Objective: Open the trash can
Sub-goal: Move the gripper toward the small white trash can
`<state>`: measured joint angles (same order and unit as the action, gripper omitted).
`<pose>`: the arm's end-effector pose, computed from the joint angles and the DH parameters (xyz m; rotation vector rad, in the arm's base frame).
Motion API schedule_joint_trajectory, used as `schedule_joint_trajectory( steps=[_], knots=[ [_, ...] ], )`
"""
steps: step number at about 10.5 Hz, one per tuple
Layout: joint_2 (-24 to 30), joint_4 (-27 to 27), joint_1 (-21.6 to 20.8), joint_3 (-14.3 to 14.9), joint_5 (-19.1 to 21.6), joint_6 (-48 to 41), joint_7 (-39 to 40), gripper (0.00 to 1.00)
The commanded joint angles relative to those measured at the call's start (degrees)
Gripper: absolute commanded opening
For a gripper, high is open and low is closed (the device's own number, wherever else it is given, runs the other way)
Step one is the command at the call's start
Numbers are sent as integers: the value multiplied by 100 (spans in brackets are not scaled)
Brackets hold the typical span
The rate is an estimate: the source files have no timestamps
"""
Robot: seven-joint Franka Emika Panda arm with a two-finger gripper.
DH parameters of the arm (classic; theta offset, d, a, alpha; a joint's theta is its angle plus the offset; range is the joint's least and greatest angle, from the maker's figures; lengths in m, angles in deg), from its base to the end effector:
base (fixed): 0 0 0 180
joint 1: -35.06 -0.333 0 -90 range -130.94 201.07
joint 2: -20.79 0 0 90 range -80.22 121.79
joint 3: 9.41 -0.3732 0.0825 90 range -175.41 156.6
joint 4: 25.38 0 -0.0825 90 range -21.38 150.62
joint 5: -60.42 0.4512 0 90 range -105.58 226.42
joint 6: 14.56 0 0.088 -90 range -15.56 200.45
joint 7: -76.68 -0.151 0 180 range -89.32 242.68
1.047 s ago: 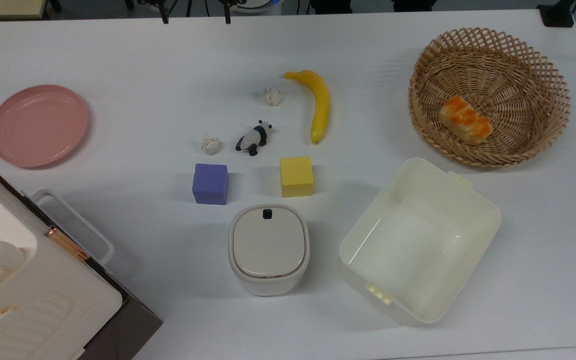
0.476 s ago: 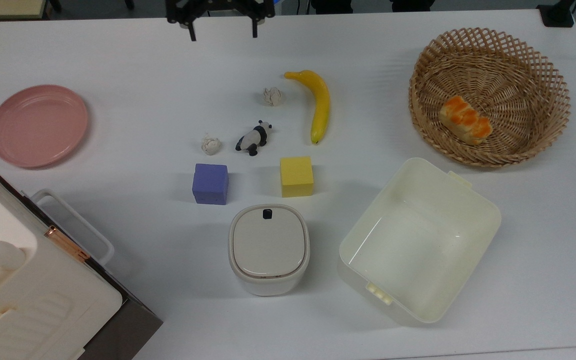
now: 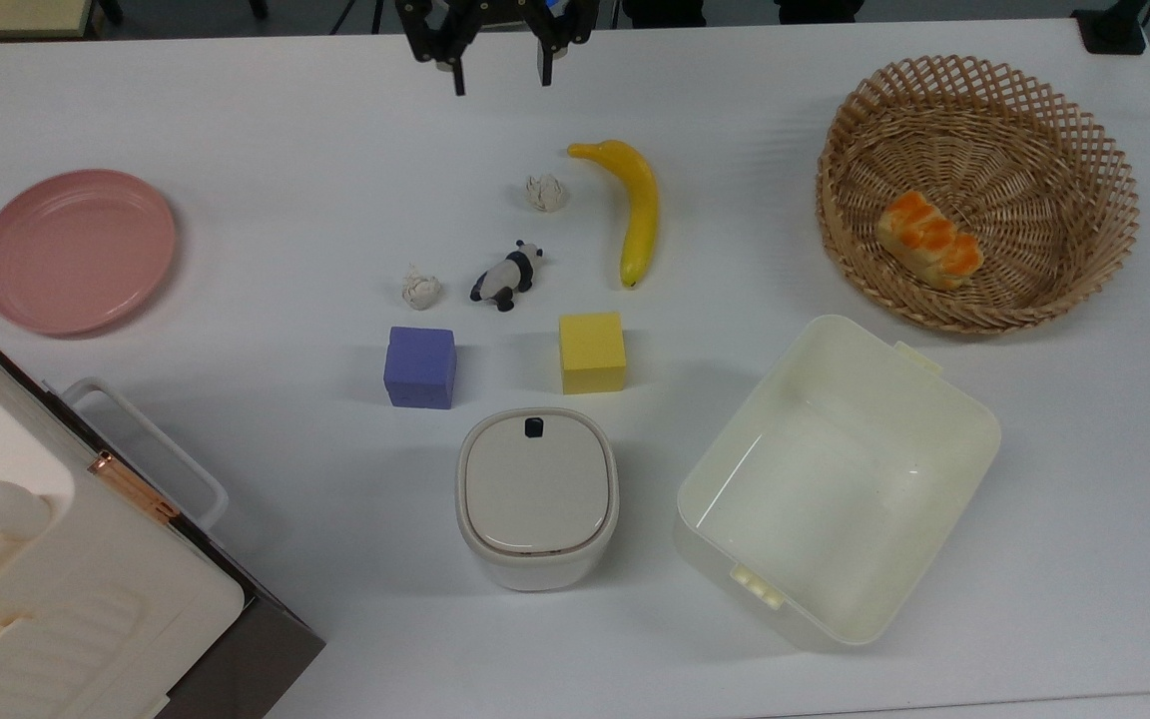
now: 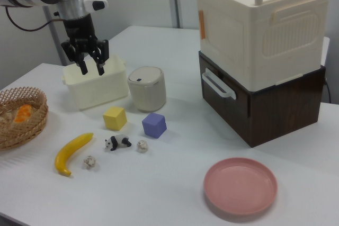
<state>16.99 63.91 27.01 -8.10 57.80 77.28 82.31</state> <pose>0.6430 0.0696 0.6053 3.0757 0.3364 -0.0330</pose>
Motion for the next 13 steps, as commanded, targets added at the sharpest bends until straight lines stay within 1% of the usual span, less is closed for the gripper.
schedule_joint_trajectory(
  steps=[1, 4, 7, 13],
  knots=[
    [-25, 80, -153, 45, 16, 150, 281, 0],
    [-34, 63, -144, 46, 34, 202, 298, 0],
    [-261, 36, -144, 46, 43, 711, 298, 0],
    [-719, 27, -127, 63, 16, 2055, 263, 0]
  ],
)
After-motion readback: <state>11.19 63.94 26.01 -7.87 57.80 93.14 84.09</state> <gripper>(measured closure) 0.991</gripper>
